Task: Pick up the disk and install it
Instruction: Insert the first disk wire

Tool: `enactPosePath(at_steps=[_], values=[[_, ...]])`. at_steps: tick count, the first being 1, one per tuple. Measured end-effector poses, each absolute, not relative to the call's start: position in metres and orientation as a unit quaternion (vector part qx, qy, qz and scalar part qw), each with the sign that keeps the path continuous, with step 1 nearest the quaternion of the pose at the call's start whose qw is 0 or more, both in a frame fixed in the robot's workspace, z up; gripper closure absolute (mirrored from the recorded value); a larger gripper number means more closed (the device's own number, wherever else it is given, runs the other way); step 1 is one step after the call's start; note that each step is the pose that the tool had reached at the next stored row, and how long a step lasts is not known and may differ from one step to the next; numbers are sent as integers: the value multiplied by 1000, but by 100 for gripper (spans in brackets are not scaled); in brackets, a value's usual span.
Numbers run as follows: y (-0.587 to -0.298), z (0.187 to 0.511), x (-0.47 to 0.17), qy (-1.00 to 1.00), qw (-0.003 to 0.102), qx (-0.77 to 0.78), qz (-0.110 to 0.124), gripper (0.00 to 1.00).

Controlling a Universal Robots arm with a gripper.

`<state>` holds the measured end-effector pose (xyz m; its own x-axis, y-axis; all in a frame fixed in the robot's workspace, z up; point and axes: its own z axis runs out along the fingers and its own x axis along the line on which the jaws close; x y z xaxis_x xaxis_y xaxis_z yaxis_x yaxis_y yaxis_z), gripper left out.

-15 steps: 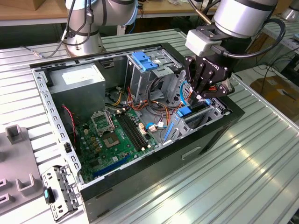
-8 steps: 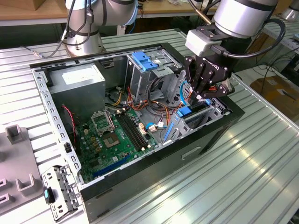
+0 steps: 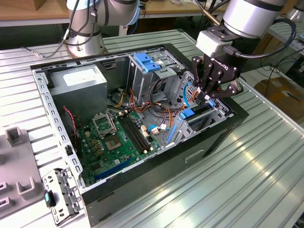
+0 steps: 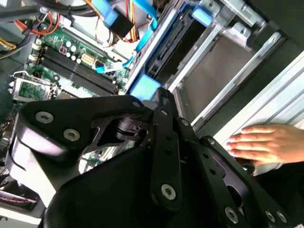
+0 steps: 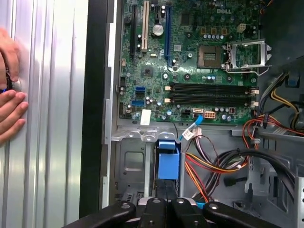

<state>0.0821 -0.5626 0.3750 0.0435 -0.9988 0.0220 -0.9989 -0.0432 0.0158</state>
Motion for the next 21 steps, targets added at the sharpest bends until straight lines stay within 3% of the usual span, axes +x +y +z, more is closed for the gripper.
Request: enactPosePath(at_steps=[6, 14, 21], values=[[-562, 377, 94, -667, 11, 745, 0, 89], [-553, 375, 135, -666, 17, 746, -5, 89], [-553, 378, 143, -641, 14, 767, -10, 89]])
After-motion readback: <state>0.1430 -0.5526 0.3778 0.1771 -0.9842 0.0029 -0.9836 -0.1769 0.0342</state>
